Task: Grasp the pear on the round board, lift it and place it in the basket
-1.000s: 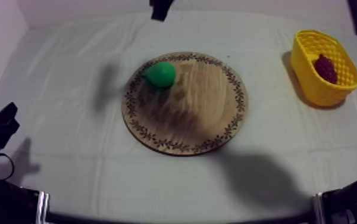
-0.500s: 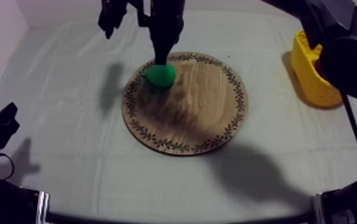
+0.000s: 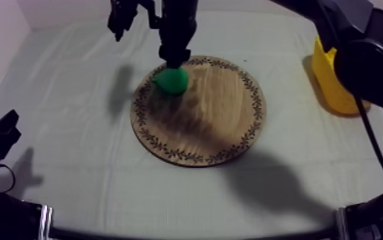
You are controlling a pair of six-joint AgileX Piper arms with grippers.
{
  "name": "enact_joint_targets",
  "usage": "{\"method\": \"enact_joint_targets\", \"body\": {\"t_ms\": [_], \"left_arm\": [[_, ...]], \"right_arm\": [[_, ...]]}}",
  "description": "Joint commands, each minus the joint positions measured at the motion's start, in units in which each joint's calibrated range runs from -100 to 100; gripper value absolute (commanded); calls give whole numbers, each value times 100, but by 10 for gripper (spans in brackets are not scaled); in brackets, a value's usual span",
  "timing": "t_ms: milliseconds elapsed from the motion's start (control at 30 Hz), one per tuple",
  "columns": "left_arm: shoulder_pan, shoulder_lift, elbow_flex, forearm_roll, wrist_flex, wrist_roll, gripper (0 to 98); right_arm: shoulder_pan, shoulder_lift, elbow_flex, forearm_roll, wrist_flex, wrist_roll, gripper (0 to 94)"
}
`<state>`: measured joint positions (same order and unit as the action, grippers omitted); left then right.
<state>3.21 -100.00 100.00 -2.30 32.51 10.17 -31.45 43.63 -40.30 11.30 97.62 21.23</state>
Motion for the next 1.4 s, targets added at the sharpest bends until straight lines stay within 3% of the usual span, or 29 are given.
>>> {"method": "enact_joint_targets", "body": {"t_ms": [0,200,567,1367], "left_arm": [[2,0,0,-2,-1,1,1],[2,0,0,-2,-1,1,1],[2,0,0,-2,-1,1,1],[2,0,0,-2,-1,1,1]], "right_arm": [[18,39,-26,-31,14,33,670],[78,207,-157,-171,3,115,724],[69,645,-297,-338,-38,273,730],[26,1870,-972,-332,-93,181,688]]}}
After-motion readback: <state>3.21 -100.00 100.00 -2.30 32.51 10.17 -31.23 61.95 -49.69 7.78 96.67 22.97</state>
